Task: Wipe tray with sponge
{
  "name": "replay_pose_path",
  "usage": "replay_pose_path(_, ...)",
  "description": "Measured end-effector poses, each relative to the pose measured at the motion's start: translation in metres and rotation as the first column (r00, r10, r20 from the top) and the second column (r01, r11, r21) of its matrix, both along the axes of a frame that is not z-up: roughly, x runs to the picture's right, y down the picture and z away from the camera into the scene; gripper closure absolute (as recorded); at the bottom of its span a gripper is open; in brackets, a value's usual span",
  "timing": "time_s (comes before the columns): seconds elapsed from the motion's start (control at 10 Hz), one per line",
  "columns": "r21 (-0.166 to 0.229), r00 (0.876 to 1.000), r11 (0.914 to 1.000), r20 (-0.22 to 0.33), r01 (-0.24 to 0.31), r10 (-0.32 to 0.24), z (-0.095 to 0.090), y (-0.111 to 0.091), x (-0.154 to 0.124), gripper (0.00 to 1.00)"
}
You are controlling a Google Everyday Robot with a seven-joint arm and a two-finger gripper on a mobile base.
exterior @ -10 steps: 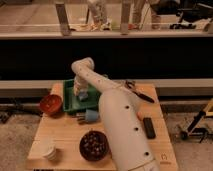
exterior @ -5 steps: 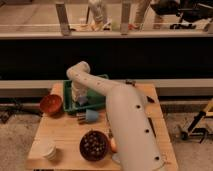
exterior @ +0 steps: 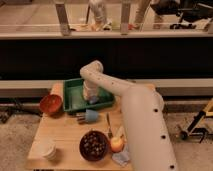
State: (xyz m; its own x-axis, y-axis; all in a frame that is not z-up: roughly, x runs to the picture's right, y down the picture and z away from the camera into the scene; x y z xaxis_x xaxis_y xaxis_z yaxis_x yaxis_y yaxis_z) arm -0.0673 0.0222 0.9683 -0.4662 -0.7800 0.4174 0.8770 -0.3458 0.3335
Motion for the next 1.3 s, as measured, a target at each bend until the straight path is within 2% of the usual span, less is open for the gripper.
replay_pose_path(0.3, 0.012, 0.998, 0.9986, -0.031, -0.051, 0.052, 0.016, -0.021, 0.010, 1.00)
replay_pose_path(0.5, 0.013, 0.997, 0.9979, -0.035, -0.064, 0.064, 0.034, -0.037, 0.000, 1.00)
replay_pose_path(0.7, 0.011, 0.998, 0.9981, -0.020, -0.060, 0.060, 0.046, -0.046, -0.031, 1.00)
replay_pose_path(1.0, 0.004, 0.999, 1.0000, 0.033, -0.006, 0.006, 0.045, -0.040, -0.077, 1.00)
replay_pose_path(1.2, 0.004, 0.993, 0.9975, 0.094, 0.071, -0.071, 0.030, -0.021, -0.106, 1.00)
replay_pose_path(1.3, 0.008, 0.988, 0.9947, 0.113, 0.103, -0.103, 0.021, -0.012, -0.110, 1.00)
